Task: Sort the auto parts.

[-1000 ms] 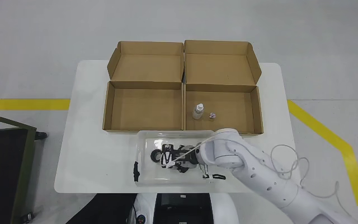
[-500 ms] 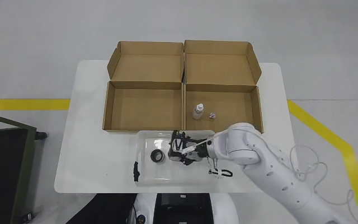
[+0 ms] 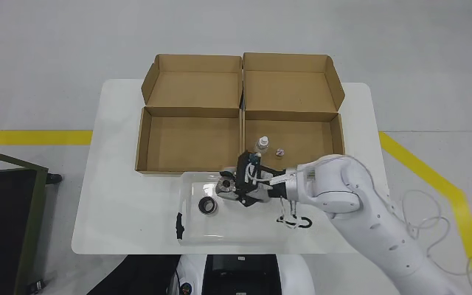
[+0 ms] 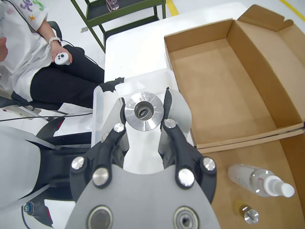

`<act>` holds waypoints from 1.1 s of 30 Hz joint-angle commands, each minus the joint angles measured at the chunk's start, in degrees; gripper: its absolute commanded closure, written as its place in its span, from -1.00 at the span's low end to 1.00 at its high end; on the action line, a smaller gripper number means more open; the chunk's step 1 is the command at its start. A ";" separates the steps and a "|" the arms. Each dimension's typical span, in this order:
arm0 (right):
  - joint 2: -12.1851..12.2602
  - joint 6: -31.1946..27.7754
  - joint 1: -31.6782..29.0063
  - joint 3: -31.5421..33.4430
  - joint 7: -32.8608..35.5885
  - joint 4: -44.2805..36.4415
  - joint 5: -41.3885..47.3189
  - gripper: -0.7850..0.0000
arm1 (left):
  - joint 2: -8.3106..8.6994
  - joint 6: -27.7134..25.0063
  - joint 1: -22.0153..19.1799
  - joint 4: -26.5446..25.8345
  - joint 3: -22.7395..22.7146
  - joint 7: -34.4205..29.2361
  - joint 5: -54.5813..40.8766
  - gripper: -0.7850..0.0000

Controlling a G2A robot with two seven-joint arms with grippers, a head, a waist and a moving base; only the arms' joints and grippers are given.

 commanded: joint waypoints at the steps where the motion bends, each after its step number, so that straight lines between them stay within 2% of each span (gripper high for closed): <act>1: 0.06 0.28 0.10 0.77 -0.74 -0.64 0.53 1.00 | 0.00 0.00 0.00 0.00 0.00 0.00 0.00 -1.00; 15: 1.22 0.74 -0.65 9.47 -4.92 -5.00 4.50 1.00 | 0.00 0.00 0.00 0.00 0.00 0.00 0.00 -1.00; 33: 2.60 -0.13 -4.92 19.11 -10.15 -8.78 5.96 1.00 | 0.00 0.00 0.00 0.00 0.00 0.00 0.00 -1.00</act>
